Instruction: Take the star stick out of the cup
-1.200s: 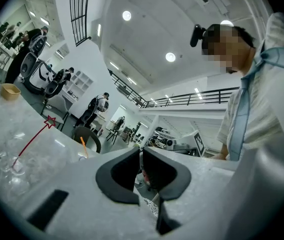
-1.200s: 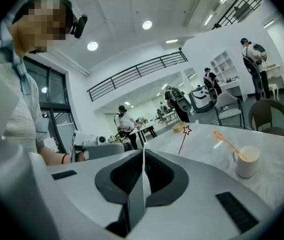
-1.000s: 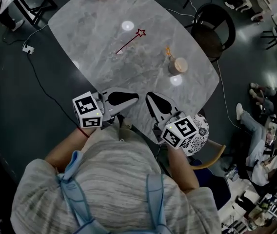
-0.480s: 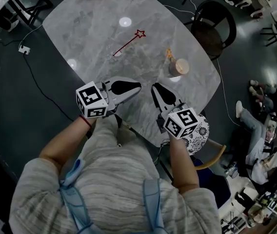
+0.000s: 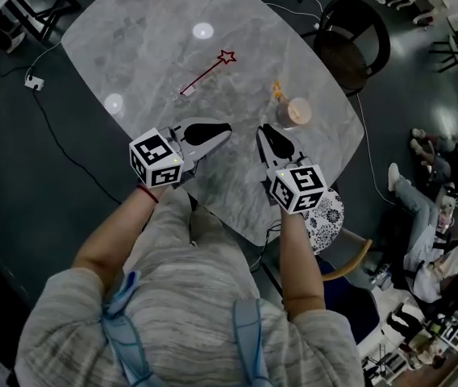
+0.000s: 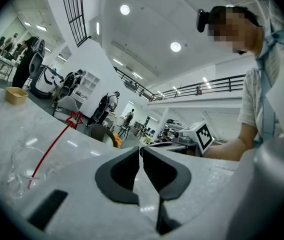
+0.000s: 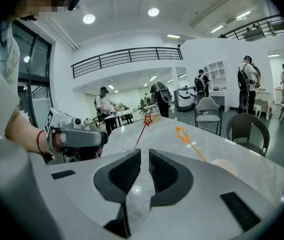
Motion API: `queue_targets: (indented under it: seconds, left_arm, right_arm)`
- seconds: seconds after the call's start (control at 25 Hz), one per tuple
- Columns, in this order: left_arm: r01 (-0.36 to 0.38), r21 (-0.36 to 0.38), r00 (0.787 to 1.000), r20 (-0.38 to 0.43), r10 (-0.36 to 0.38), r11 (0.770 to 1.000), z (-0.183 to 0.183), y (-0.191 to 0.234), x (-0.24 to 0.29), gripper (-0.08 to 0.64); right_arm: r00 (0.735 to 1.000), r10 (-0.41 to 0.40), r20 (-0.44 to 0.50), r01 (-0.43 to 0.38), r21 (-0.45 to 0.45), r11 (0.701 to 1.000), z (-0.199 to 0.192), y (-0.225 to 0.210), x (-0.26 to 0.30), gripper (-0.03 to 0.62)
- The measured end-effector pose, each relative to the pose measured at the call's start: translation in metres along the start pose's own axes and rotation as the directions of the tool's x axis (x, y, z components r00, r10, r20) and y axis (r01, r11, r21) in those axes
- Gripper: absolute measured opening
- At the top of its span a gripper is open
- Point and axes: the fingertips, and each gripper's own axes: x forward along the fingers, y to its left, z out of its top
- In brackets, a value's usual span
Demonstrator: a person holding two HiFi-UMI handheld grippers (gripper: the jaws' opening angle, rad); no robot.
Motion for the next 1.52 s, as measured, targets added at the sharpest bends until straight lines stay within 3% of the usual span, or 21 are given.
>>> queue_targets:
  seconds: [0.12, 0.24, 0.56, 0.88, 1.12, 1.28, 1.52]
  left_arm:
    - [-0.015, -0.010, 1.000, -0.003, 0.015, 1.000, -0.004, 0.006, 0.003, 0.017]
    - [-0.018, -0.024, 1.000, -0.011, 0.017, 1.000, -0.010, 0.011, 0.007, 0.017]
    - [-0.011, -0.054, 0.999, -0.038, 0.009, 0.998, -0.024, 0.014, 0.012, 0.017]
    - [-0.005, -0.081, 0.999, -0.053, 0.000, 0.997, -0.036, 0.009, 0.011, 0.017]
    - [-0.006, -0.093, 0.998, -0.057, 0.001, 0.996, -0.042, 0.007, 0.009, 0.017]
    - [-0.006, -0.095, 0.998, -0.056, 0.001, 0.995, -0.044, 0.007, 0.009, 0.017]
    - [-0.008, -0.097, 0.999, -0.049, 0.003, 0.995, -0.042, 0.006, 0.007, 0.017]
  right_arm:
    - [0.999, -0.033, -0.009, 0.033, -0.019, 0.999, 0.000, -0.014, 0.003, 0.018]
    - [0.998, -0.054, -0.023, 0.053, -0.020, 0.998, -0.001, -0.026, 0.006, 0.081]
    - [0.985, -0.134, -0.109, 0.119, -0.128, 0.984, -0.013, -0.059, 0.018, 0.092]
    - [0.941, -0.265, -0.211, 0.181, -0.348, 0.920, -0.016, -0.096, 0.031, 0.095]
    - [0.915, -0.312, -0.257, 0.158, -0.483, 0.861, -0.022, -0.108, 0.046, 0.095]
    - [0.902, -0.335, -0.271, 0.153, -0.526, 0.837, -0.026, -0.112, 0.054, 0.095]
    - [0.891, -0.350, -0.288, 0.156, -0.530, 0.833, -0.029, -0.119, 0.059, 0.095]
